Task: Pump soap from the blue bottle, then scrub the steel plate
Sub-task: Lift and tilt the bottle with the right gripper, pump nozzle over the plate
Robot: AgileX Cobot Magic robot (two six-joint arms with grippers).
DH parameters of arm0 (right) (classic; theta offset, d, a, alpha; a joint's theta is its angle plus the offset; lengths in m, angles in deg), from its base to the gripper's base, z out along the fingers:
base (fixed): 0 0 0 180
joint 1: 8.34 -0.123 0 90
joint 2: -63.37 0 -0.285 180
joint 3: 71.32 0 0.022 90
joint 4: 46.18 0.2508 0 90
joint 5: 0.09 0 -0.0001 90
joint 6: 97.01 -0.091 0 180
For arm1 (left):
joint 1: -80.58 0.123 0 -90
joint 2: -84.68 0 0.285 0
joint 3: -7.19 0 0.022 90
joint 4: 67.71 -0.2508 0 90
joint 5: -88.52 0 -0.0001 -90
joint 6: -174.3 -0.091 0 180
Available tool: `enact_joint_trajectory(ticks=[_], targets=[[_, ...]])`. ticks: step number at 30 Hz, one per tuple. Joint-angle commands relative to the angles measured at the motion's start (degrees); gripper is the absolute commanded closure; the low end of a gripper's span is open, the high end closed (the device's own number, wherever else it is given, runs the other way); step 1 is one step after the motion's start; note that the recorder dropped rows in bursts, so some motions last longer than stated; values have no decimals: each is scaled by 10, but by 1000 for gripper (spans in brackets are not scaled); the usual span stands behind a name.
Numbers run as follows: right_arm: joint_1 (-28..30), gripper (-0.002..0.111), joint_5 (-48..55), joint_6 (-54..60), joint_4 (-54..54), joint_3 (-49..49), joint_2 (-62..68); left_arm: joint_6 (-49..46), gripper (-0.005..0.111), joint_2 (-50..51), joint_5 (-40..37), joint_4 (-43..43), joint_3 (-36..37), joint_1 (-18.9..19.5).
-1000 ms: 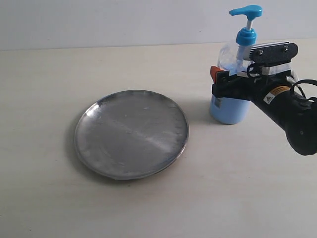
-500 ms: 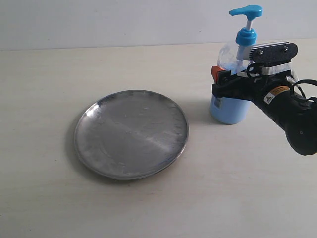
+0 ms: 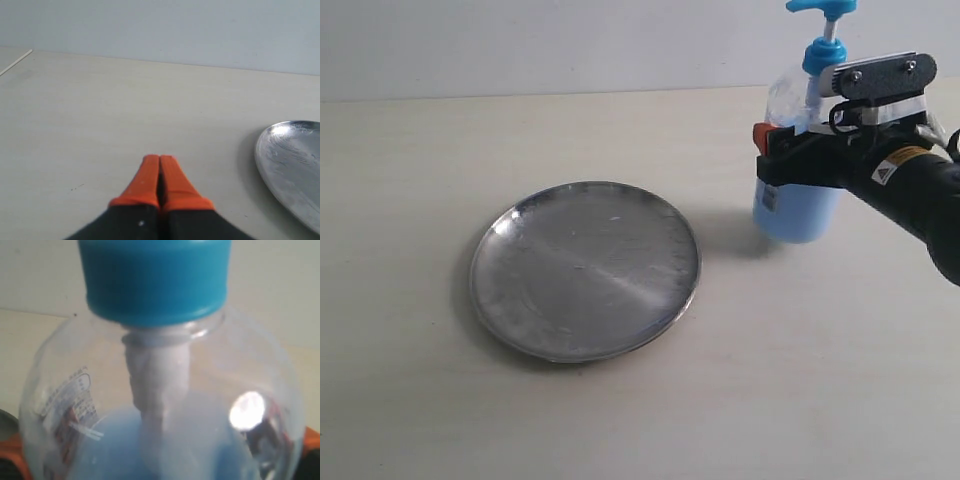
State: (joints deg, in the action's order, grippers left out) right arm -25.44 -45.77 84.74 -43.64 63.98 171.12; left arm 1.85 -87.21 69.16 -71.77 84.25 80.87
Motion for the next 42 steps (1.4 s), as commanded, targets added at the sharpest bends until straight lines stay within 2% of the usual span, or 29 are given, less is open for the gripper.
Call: enact_joint_trajectory(ticks=[1, 10, 16, 20, 28, 42], targets=[[-24, 108, -31, 52, 2, 6, -58, 0, 107, -3, 5, -2, 2, -4], [-124, 108, 4, 195, 161, 6, -87, 0, 107, -3, 5, -2, 2, -4], [-198, 108, -9, 307, 313, 6, -87, 0, 107, -3, 5, -2, 2, -4], [-229, 108, -21, 331, 348, 6, -78, 0, 107, -3, 5, -2, 2, -4], [-249, 108, -56, 330, 363, 6, -31, 0, 107, -3, 5, -2, 2, -4], [-249, 108, -35, 326, 374, 39, -4, 0, 107, -3, 5, -2, 2, -4]])
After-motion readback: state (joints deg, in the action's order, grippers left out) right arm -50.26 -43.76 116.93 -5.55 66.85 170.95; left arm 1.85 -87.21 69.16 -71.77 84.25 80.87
